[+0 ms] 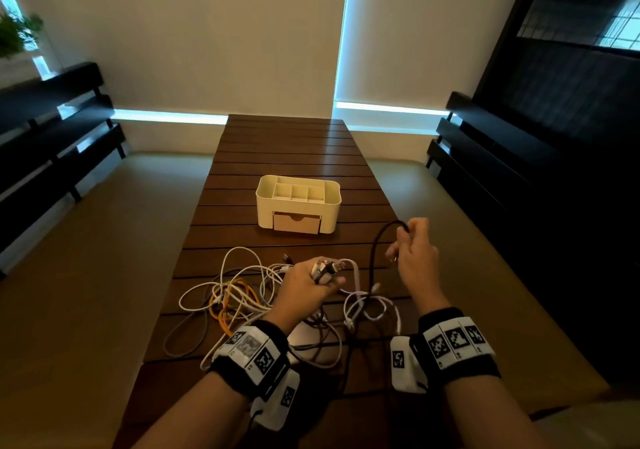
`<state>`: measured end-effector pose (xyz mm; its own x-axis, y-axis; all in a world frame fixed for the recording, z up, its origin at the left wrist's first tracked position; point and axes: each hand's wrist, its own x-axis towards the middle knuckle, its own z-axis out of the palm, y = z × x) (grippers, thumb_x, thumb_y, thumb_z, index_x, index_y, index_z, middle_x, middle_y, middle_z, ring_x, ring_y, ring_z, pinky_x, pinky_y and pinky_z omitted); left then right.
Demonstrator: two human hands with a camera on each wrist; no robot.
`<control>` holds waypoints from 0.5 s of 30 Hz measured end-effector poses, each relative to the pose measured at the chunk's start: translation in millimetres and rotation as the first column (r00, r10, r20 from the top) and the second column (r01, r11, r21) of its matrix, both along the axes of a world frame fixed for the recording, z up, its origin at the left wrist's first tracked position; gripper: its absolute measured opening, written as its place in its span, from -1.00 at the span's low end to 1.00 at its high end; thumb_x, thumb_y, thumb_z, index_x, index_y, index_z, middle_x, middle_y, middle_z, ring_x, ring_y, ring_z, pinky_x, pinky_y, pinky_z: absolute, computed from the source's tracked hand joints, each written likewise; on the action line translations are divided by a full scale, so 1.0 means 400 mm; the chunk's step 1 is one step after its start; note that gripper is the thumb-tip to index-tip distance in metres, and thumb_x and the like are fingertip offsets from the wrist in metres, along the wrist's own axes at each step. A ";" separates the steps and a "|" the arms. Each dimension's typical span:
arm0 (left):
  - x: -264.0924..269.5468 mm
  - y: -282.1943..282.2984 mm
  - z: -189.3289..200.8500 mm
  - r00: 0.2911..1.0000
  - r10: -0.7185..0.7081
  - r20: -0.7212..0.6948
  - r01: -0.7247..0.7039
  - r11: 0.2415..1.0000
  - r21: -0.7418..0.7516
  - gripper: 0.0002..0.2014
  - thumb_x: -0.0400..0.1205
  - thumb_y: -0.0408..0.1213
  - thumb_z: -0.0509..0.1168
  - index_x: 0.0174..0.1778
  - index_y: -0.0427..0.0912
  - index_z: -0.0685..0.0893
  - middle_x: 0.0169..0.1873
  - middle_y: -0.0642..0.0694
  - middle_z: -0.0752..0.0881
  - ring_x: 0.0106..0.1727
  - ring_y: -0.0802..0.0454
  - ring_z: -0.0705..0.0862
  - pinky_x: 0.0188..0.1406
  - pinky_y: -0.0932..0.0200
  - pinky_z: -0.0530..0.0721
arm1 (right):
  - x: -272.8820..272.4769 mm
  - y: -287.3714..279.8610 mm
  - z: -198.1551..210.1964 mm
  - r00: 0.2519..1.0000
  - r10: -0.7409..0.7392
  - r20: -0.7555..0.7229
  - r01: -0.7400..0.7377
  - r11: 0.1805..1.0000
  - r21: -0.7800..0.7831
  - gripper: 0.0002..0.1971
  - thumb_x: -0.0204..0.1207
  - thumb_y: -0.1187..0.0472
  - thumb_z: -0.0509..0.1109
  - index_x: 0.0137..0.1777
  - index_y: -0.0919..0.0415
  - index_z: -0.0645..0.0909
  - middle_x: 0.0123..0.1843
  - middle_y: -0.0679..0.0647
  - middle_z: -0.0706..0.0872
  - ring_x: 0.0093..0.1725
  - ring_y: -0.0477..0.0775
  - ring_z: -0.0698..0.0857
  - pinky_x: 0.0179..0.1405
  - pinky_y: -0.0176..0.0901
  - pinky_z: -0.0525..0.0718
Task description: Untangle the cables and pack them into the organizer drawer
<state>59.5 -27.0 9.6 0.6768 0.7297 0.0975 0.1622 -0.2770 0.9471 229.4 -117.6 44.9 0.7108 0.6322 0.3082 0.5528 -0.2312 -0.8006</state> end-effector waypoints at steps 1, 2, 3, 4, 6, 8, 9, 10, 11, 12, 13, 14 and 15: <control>0.000 -0.001 0.002 1.000 0.018 -0.001 -0.018 1.000 0.000 -0.84 0.51 -0.27 0.48 -0.05 0.05 0.75 -0.16 0.02 0.79 -0.04 0.06 0.74 0.06 0.02 0.71 | 0.002 -0.002 0.007 1.000 -0.004 0.019 0.003 0.999 0.054 -0.95 0.70 0.17 0.10 -0.01 0.05 0.33 -0.15 0.08 0.74 -0.26 0.07 0.66 -0.33 -0.08 0.60; 0.000 0.000 0.002 0.999 0.047 0.010 -0.047 0.999 0.000 -0.84 0.51 -0.28 0.47 -0.03 0.02 0.74 -0.17 0.02 0.78 -0.06 0.07 0.73 0.05 0.06 0.70 | 0.003 -0.003 0.015 0.999 0.006 0.049 -0.009 0.998 0.061 -0.94 0.70 0.21 0.11 -0.01 0.05 0.35 -0.06 0.07 0.74 -0.19 0.04 0.65 -0.30 -0.18 0.55; -0.001 0.001 0.003 0.996 0.080 0.023 -0.080 0.997 -0.014 -0.85 0.51 -0.30 0.47 -0.03 -0.02 0.74 -0.19 0.00 0.77 -0.09 0.07 0.72 0.02 0.07 0.68 | 0.004 -0.004 0.020 0.997 0.028 0.066 -0.031 0.998 0.046 -0.92 0.69 0.23 0.11 -0.01 0.05 0.38 -0.04 0.07 0.73 -0.13 0.03 0.65 -0.28 -0.23 0.52; -0.002 0.004 0.006 0.993 0.110 0.044 -0.108 0.993 -0.037 -0.85 0.51 -0.32 0.48 -0.03 -0.07 0.74 -0.22 -0.06 0.76 -0.13 0.05 0.70 -0.01 0.06 0.66 | 0.006 -0.006 0.024 0.997 0.035 0.075 -0.037 0.999 0.030 -0.91 0.69 0.23 0.12 -0.01 0.05 0.43 -0.09 0.08 0.73 -0.14 0.05 0.66 -0.28 -0.23 0.55; -0.006 0.014 0.010 0.982 0.173 0.075 -0.167 0.982 -0.086 -0.83 0.47 -0.36 0.50 -0.05 -0.14 0.74 -0.20 -0.21 0.76 -0.14 -0.04 0.69 -0.04 -0.01 0.67 | 0.006 -0.009 0.033 0.995 -0.007 0.097 0.002 0.999 0.050 -0.88 0.69 0.17 0.14 0.03 0.07 0.52 -0.28 0.11 0.68 -0.27 0.10 0.66 -0.34 -0.23 0.60; -0.014 0.025 0.014 0.967 0.228 0.111 -0.215 0.969 -0.119 -0.82 0.45 -0.37 0.52 -0.10 -0.05 0.74 -0.14 -0.21 0.77 -0.08 -0.06 0.71 -0.02 0.03 0.68 | 0.003 -0.010 0.040 0.997 -0.005 0.078 -0.002 0.997 0.083 -0.84 0.68 0.16 0.17 0.07 0.12 0.58 -0.40 0.08 0.61 -0.41 0.05 0.60 -0.47 -0.41 0.54; -0.018 0.029 0.016 0.960 0.249 0.129 -0.232 0.964 -0.132 -0.82 0.46 -0.37 0.51 -0.11 -0.02 0.74 -0.13 -0.17 0.78 -0.06 -0.05 0.71 -0.01 0.05 0.67 | -0.004 -0.007 0.041 0.998 0.034 0.059 -0.039 0.995 0.089 -0.83 0.68 0.16 0.18 0.10 0.12 0.60 -0.39 0.06 0.61 -0.43 0.01 0.59 -0.48 -0.43 0.52; -0.023 0.032 0.020 0.952 0.266 0.149 -0.245 0.958 -0.149 -0.84 0.48 -0.37 0.49 -0.11 -0.03 0.74 -0.14 -0.15 0.78 -0.06 -0.03 0.71 -0.02 0.07 0.66 | -0.013 -0.004 0.041 0.995 0.068 0.068 -0.073 0.995 0.070 -0.82 0.67 0.17 0.20 0.13 0.12 0.62 -0.33 0.03 0.63 -0.40 -0.04 0.59 -0.44 -0.44 0.51; -0.026 0.033 0.024 0.944 0.283 0.170 -0.254 0.952 -0.173 -0.87 0.51 -0.37 0.47 -0.10 -0.07 0.74 -0.15 -0.13 0.77 -0.07 -0.02 0.70 -0.04 0.10 0.65 | -0.024 0.002 0.039 0.991 0.085 0.104 -0.088 0.996 0.031 -0.80 0.66 0.18 0.22 0.17 0.12 0.63 -0.23 -0.01 0.65 -0.31 -0.09 0.59 -0.37 -0.48 0.49; -0.027 0.033 0.026 0.935 0.299 0.190 -0.262 0.945 -0.195 -0.90 0.52 -0.38 0.45 -0.09 -0.13 0.74 -0.18 -0.12 0.76 -0.09 0.00 0.69 -0.08 0.15 0.63 | -0.037 0.010 0.039 0.984 0.106 0.145 -0.105 0.994 -0.014 -0.77 0.66 0.21 0.22 0.23 0.12 0.63 -0.12 -0.04 0.66 -0.21 -0.13 0.58 -0.29 -0.55 0.45; -0.028 0.033 0.027 0.928 0.313 0.204 -0.271 0.940 -0.207 -0.91 0.53 -0.40 0.44 -0.09 -0.16 0.74 -0.21 -0.10 0.75 -0.12 0.02 0.68 -0.11 0.19 0.61 | -0.051 0.021 0.036 0.978 0.159 0.135 -0.154 0.987 -0.049 -0.72 0.66 0.26 0.20 0.31 0.12 0.60 -0.02 -0.05 0.64 -0.10 -0.15 0.57 -0.20 -0.58 0.44; -0.030 0.033 0.028 0.923 0.323 0.210 -0.281 0.937 -0.207 -0.92 0.54 -0.41 0.43 -0.11 -0.18 0.73 -0.23 -0.09 0.74 -0.14 0.04 0.67 -0.11 0.19 0.60 | -0.064 0.031 0.032 0.966 0.254 0.046 -0.250 0.966 -0.069 -0.64 0.66 0.30 0.17 0.43 0.09 0.50 0.09 -0.04 0.60 0.01 -0.15 0.56 -0.07 -0.53 0.46; -0.030 0.033 0.026 0.920 0.333 0.207 -0.292 0.934 -0.206 -0.93 0.55 -0.43 0.41 -0.13 -0.18 0.72 -0.24 -0.10 0.73 -0.16 0.04 0.66 -0.09 0.16 0.60 | -0.078 0.038 0.031 0.921 0.369 -0.126 -0.378 0.924 -0.061 -0.53 0.66 0.34 0.13 0.55 0.03 0.34 0.23 -0.03 0.55 0.17 -0.13 0.55 0.12 -0.43 0.47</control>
